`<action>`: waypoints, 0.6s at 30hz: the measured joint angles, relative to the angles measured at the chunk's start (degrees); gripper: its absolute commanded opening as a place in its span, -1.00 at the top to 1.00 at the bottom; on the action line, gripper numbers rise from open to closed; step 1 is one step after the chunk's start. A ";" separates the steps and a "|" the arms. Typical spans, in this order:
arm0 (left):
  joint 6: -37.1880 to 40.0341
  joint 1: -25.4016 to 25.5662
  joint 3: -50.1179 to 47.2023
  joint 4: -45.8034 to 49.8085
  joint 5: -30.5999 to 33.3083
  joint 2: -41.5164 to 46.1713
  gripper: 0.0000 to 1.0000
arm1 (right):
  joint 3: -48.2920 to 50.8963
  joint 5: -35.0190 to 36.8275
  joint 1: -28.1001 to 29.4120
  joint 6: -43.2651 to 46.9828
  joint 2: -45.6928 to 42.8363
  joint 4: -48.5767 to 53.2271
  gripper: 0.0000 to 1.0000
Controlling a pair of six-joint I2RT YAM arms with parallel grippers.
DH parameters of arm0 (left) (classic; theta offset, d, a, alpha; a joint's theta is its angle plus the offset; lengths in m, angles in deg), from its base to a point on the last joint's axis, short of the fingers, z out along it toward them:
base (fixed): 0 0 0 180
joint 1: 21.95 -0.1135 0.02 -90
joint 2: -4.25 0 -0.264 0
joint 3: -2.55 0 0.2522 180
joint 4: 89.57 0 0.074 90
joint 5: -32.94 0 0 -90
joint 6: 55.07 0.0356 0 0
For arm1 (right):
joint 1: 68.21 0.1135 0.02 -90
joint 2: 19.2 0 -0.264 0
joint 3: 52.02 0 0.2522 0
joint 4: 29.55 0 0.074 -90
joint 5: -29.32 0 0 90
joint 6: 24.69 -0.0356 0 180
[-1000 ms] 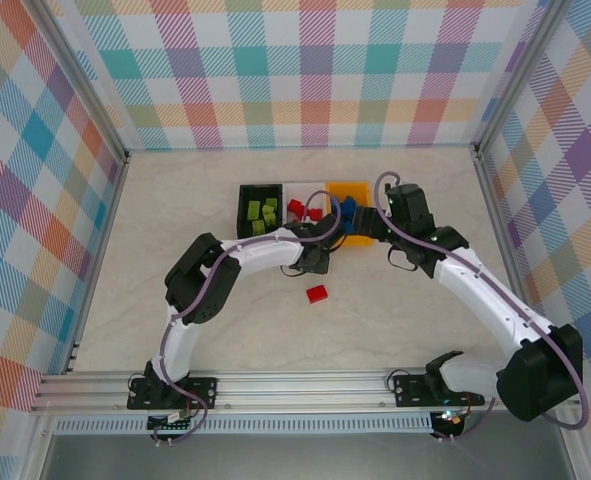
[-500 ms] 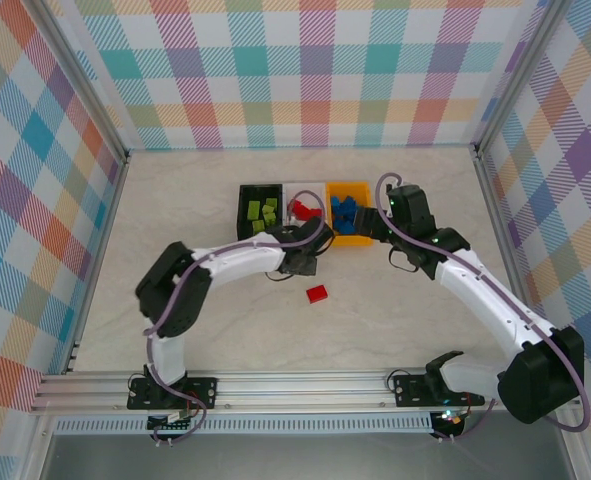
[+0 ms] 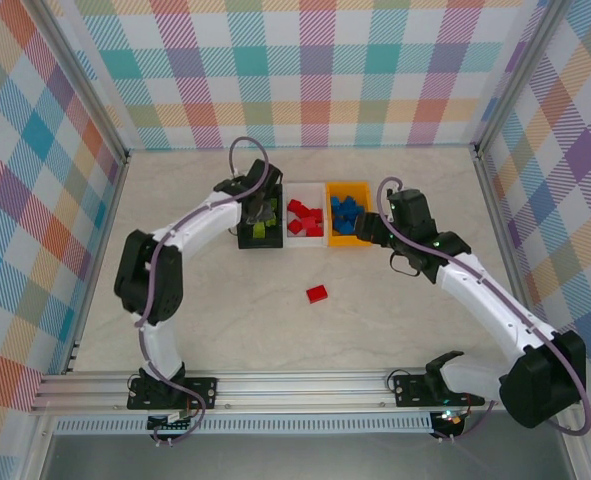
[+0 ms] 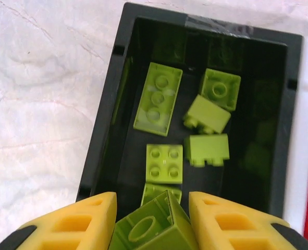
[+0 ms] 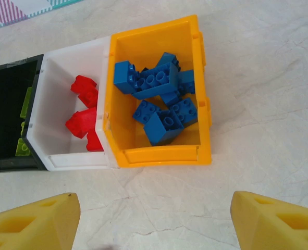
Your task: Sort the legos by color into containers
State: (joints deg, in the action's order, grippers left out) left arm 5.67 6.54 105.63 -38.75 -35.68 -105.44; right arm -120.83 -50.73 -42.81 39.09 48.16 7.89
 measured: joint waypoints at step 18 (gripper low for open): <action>0.20 4.02 1.38 1.57 -2.64 10.05 -1.00 | 6.95 -12.70 10.10 1.38 4.59 2.45 -0.67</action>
State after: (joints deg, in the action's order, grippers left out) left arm 5.87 10.56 107.01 -37.17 -38.32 -95.38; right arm -113.88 -63.43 -32.71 40.47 52.75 10.34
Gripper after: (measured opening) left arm 0.997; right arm 0.831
